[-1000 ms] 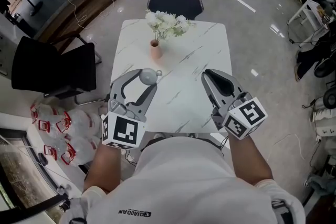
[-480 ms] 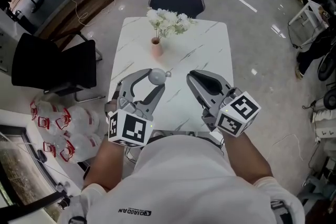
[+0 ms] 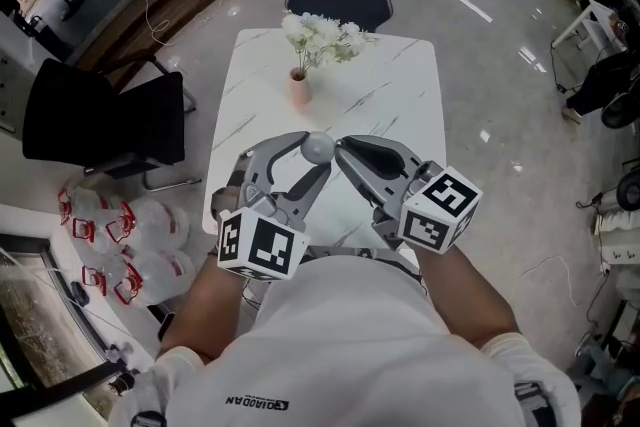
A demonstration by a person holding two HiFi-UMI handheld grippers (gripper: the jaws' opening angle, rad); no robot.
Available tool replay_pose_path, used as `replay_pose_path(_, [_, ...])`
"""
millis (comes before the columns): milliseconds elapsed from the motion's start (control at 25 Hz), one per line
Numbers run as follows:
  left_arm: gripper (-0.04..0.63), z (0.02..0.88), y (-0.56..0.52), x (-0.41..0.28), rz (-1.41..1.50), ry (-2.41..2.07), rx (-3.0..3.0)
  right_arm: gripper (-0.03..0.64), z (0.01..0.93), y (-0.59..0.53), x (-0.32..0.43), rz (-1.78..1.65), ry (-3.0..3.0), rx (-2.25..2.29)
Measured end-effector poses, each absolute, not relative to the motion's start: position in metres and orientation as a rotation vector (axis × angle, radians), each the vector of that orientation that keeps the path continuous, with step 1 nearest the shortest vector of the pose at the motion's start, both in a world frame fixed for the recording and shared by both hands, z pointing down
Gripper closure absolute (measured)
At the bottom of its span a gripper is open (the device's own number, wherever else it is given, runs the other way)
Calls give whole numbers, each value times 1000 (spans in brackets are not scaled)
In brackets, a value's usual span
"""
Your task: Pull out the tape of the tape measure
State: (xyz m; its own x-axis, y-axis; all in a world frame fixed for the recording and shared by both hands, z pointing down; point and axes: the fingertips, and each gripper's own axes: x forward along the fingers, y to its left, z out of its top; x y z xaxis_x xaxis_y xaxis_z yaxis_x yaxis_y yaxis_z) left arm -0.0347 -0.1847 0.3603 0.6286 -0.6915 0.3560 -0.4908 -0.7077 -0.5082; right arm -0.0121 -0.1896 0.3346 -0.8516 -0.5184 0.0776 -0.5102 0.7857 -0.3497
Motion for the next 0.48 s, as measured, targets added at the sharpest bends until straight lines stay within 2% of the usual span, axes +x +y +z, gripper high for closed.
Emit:
replay_pose_path(120, [373, 361, -185, -33, -771, 933, -2487, 581, 335, -188, -11, -563, 2949, -841])
replay_pose_path(480, [373, 360, -185, -35, -770, 933, -2488, 595, 330, -187, -3, -521, 2935, -866])
